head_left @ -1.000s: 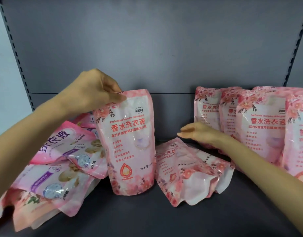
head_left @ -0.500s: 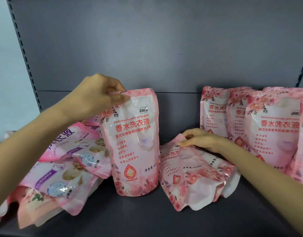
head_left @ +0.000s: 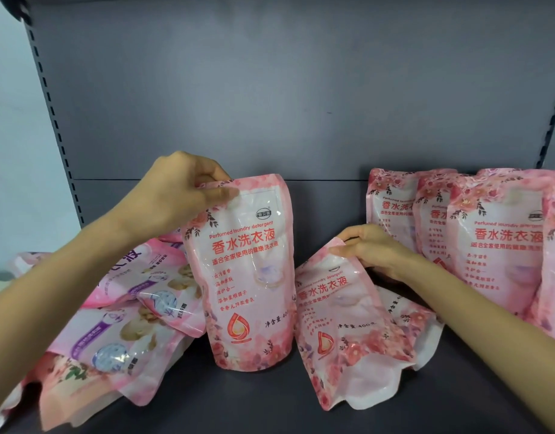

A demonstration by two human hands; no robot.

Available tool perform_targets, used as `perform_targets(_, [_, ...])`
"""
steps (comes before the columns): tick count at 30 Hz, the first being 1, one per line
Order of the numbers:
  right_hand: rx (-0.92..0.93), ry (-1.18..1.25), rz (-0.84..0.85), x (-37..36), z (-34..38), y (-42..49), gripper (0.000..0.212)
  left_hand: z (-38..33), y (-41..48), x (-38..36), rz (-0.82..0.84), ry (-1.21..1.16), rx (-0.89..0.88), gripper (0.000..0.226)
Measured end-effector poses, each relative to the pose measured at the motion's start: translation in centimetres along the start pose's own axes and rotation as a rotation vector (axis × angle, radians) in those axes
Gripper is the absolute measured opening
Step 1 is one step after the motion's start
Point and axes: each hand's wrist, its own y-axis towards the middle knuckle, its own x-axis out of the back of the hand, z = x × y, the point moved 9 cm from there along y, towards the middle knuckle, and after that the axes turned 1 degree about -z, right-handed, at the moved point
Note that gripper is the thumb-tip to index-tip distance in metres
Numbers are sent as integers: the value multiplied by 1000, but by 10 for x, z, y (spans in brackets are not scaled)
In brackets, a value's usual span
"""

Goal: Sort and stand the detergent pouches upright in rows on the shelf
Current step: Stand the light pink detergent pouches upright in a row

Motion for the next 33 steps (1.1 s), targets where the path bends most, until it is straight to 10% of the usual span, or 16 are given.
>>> perform_targets(14, [203,242,-184,43,46,-50,7,5,-3,5,-66,23,15,9])
perform_targets(33, [347,522,73,35,96,-106,29,-25,-11,-6,-15,5,-71,8])
